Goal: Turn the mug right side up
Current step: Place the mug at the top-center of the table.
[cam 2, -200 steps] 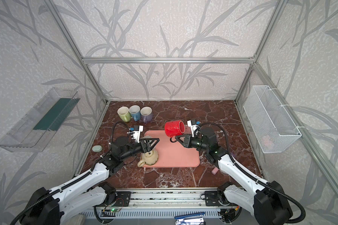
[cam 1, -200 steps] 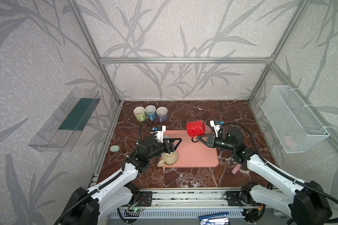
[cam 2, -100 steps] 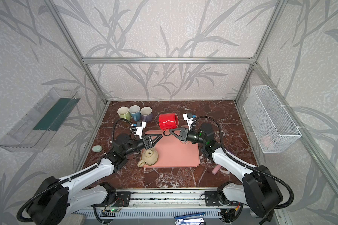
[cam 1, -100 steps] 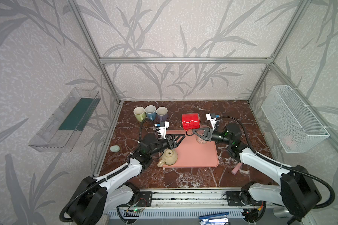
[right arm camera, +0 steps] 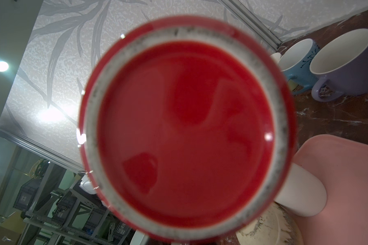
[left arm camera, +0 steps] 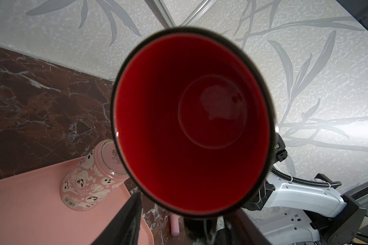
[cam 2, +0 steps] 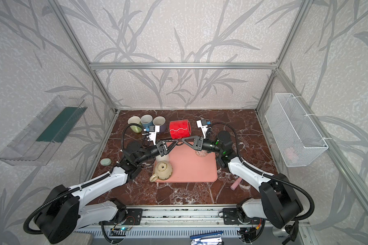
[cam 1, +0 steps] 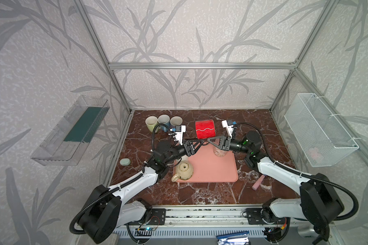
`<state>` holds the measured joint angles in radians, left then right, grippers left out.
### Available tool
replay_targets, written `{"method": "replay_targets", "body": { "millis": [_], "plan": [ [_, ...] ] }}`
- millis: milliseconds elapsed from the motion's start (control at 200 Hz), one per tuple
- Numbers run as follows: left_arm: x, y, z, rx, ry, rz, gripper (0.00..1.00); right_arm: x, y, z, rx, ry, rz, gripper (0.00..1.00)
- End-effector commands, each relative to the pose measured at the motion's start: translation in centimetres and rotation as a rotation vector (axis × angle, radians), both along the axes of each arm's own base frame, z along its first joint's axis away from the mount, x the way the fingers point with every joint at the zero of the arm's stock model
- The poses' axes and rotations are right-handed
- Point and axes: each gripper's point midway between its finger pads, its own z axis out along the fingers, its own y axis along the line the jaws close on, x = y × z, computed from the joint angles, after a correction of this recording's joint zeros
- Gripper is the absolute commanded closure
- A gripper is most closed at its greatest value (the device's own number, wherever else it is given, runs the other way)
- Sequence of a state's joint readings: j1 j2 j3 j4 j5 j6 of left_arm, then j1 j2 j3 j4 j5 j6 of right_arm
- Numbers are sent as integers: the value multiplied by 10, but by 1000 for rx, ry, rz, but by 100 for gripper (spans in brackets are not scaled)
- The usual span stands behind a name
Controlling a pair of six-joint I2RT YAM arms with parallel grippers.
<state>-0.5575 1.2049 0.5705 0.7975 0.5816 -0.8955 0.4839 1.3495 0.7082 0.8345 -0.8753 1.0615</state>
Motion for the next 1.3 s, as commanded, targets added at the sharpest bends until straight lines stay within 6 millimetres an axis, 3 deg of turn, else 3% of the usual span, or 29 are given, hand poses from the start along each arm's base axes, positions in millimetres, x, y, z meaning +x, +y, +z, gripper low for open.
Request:
{"method": "replay_targets", "body": {
  "millis": [0, 495, 820, 1180, 1295],
  "plan": [
    [-2, -5, 24, -49, -56, -30, 45, -8, -1, 48, 92, -178, 35, 100],
    [5, -9, 25, -63, -56, -29, 74, -7, 4, 35, 89, -166, 55, 100],
    [3, -11, 31, -82, -65, -49, 72, -3, 9, 26, 88, -156, 56, 100],
    [4, -11, 29, -81, -54, -42, 100, -1, 10, 21, 84, -143, 56, 100],
    [5, -10, 29, -86, -49, -36, 100, 0, 10, 18, 74, -140, 54, 100]
  ]
}}
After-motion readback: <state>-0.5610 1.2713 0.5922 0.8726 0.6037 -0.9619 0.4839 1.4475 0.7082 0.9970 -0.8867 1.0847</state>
